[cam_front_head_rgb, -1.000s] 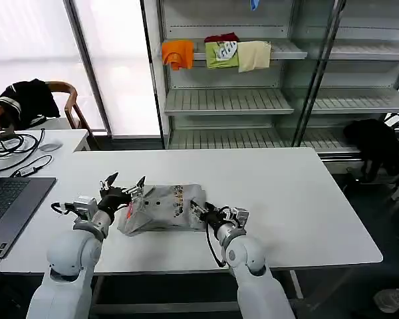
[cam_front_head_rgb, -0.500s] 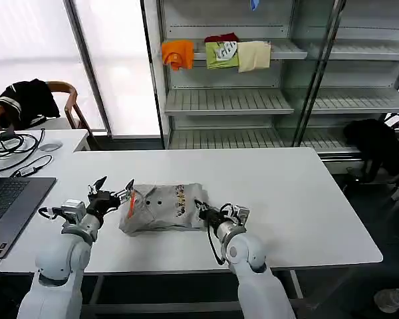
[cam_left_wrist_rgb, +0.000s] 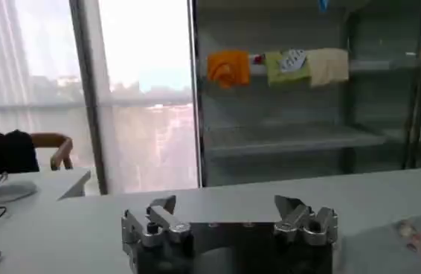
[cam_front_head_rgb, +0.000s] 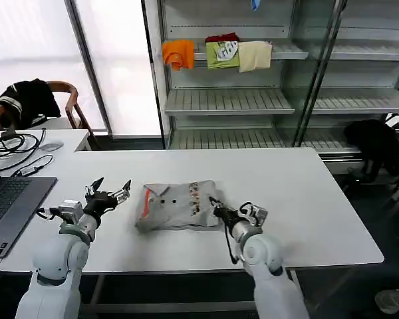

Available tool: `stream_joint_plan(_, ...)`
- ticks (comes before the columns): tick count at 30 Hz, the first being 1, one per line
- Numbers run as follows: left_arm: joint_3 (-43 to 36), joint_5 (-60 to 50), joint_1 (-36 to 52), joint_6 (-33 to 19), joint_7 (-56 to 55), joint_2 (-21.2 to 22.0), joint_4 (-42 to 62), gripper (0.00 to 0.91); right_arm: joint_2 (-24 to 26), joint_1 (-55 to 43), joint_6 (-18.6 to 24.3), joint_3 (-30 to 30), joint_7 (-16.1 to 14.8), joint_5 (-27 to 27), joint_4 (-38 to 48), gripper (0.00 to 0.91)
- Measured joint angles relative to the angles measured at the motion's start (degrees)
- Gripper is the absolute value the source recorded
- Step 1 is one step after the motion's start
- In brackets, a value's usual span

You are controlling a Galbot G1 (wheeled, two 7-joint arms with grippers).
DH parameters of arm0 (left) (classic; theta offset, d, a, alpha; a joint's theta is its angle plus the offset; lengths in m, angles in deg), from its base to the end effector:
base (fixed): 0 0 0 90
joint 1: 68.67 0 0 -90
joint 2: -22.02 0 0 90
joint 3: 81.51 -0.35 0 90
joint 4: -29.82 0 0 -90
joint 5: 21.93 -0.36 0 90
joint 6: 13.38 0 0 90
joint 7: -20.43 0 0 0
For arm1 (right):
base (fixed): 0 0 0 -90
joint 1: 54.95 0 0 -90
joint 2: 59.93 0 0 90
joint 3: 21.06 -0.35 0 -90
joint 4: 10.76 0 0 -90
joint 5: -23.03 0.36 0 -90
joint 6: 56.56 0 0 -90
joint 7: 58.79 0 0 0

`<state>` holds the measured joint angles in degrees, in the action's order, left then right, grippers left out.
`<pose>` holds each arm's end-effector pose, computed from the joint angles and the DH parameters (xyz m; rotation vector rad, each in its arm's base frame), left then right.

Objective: Fold and organize the clothes.

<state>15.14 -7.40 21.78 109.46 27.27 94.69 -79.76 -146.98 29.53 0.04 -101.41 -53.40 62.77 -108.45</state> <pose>0.3385 0.1058 -0.2046 -0.1227 -2.9297 -0.0705 0.3794 0.0442 -0.2693 0.4435 -2.5882 -0.7158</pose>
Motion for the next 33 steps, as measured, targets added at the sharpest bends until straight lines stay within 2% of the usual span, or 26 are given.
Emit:
stream_joint_plan(9,0.58,0.5,0.08,0.02,-0.01,-0.04,0.47,0.907,7.1,0.53,-0.02,-1.92,-0.56,1.17,-0.58,0.0)
stream_joint_plan(24,1.47,1.43,-0.27,0.04,0.03,-0.43,0.74,0.907,12.13,0.6,-0.02,-3.19,-1.49,1.42,-0.59,0.0)
stream_joint_plan(25,1.46,1.44,-0.26,0.04,0.03,-0.41,0.79,0.907,12.26,0.71,-0.03,-3.19,-1.58,1.31,-0.59,0.302)
stream_joint_plan(26,1.46,1.44,-0.24,0.04,0.03,-0.39,0.84,0.907,12.35,0.81,-0.03,-3.19,-1.59,1.19,-0.59,0.907)
stream_joint_plan(30,1.45,1.5,-0.16,0.04,0.05,-0.27,0.89,0.907,12.45,1.14,0.04,-3.27,-1.94,0.07,-0.43,0.907)
stream_joint_plan(33,1.5,1.69,-0.21,0.03,0.06,-0.27,0.98,0.907,12.1,1.65,0.16,-3.81,-2.95,-2.87,-0.78,0.907)
